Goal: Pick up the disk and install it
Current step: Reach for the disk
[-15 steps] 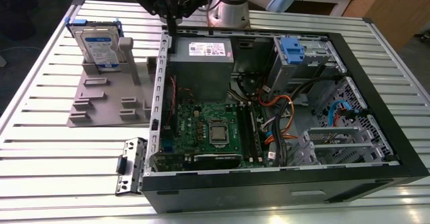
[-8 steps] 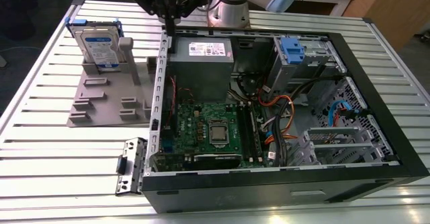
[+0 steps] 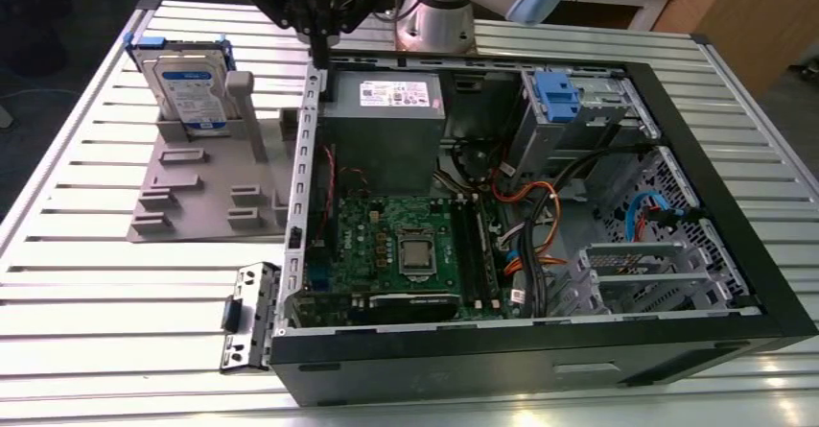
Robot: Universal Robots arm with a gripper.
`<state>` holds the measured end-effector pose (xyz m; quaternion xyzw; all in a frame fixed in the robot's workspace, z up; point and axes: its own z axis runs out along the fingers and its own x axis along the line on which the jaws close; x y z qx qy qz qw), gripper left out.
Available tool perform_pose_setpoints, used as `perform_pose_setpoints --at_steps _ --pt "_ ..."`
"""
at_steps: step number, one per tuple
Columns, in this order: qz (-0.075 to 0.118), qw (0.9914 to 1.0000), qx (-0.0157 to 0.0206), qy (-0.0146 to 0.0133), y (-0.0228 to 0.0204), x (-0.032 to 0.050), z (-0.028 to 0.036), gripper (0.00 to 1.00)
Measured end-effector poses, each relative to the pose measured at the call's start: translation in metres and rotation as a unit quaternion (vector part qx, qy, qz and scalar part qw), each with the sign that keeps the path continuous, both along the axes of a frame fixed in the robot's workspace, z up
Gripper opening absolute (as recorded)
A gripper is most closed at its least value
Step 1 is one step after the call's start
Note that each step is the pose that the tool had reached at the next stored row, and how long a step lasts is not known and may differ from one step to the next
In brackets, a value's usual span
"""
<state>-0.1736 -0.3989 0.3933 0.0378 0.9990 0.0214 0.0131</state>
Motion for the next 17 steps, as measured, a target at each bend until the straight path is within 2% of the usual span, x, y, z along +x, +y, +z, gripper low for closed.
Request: perform_pose_setpoints --at_steps 17 --pt "0.000 1.00000 0.0000 0.0000 0.0000 -0.0115 -0.0001 0.10"
